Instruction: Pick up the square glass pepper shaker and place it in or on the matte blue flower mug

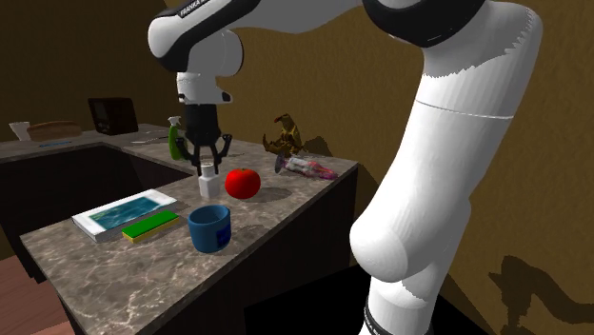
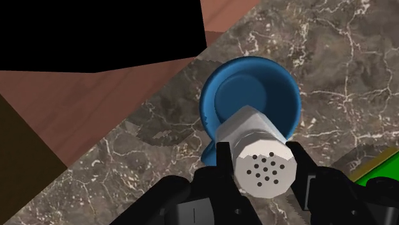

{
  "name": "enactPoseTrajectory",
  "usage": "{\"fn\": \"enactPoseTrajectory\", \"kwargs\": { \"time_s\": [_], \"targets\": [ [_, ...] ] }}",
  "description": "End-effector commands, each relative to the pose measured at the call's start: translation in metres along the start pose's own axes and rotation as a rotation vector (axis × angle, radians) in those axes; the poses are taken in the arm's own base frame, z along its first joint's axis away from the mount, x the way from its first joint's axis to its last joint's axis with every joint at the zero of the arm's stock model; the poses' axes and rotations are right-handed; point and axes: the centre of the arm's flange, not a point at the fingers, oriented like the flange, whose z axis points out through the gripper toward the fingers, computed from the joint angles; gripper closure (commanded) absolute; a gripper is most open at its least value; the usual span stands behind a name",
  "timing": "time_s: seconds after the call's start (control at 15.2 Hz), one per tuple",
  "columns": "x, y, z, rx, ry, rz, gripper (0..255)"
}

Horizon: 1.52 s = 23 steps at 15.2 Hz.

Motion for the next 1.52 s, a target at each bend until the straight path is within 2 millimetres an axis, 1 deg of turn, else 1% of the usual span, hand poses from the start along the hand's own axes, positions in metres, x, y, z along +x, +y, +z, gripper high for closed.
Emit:
{"fn": "enactPoseTrajectory", "kwargs": {
  "time_s": [0.0,0.33,0.79,0.86,1.19,1.39,1.45],
  "targets": [
    [0.002,0.000,0.011,0.000,0.000,0.000,255],
    [0.005,0.000,0.037,0.000,0.000,0.000,255],
    [0.005,0.000,0.037,0.000,0.000,0.000,255],
    [0.005,0.000,0.037,0.000,0.000,0.000,0],
    [0.005,0.000,0.037,0.000,0.000,0.000,0],
    [0.005,0.000,-0.003,0.000,0.000,0.000,0],
    [0.005,0.000,-0.013,0.000,0.000,0.000,0]
  ]
}}
